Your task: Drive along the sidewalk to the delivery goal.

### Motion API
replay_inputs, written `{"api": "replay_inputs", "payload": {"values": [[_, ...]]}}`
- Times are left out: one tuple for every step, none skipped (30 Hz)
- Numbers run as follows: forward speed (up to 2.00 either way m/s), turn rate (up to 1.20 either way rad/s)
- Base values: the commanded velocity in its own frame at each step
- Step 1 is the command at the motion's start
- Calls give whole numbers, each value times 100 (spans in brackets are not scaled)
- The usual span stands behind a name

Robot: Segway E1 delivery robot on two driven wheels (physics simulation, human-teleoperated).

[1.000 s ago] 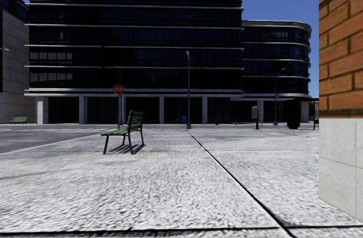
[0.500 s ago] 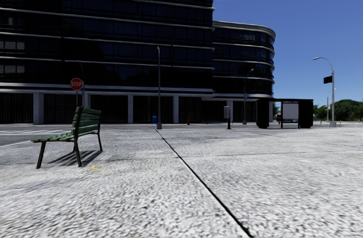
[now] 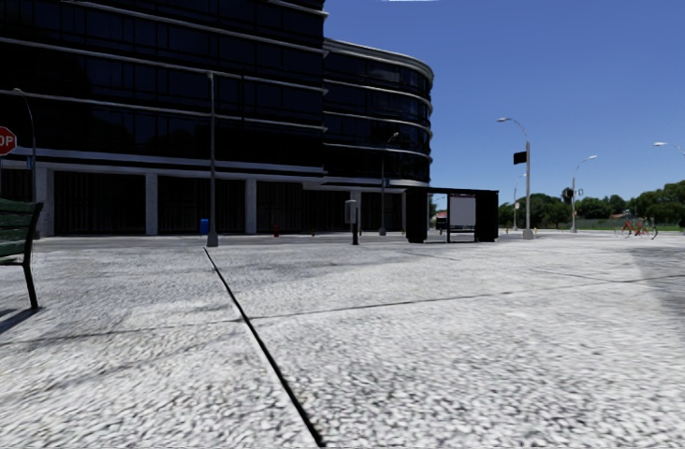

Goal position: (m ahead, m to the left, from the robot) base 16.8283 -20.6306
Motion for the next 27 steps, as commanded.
{"api": "replay_inputs", "payload": {"values": [[174, -54], [176, -54], [176, -54], [178, -54], [178, -54], [178, -54], [178, -54], [178, -54], [179, -54], [180, -54], [180, -54], [180, -54], [180, -54], [180, -54], [180, -54], [180, -54], [180, -54], [180, -54], [180, -54], [180, -54], [186, -54], [200, -54], [200, -54], [200, -54], [200, -53], [200, -53], [200, -53]]}}
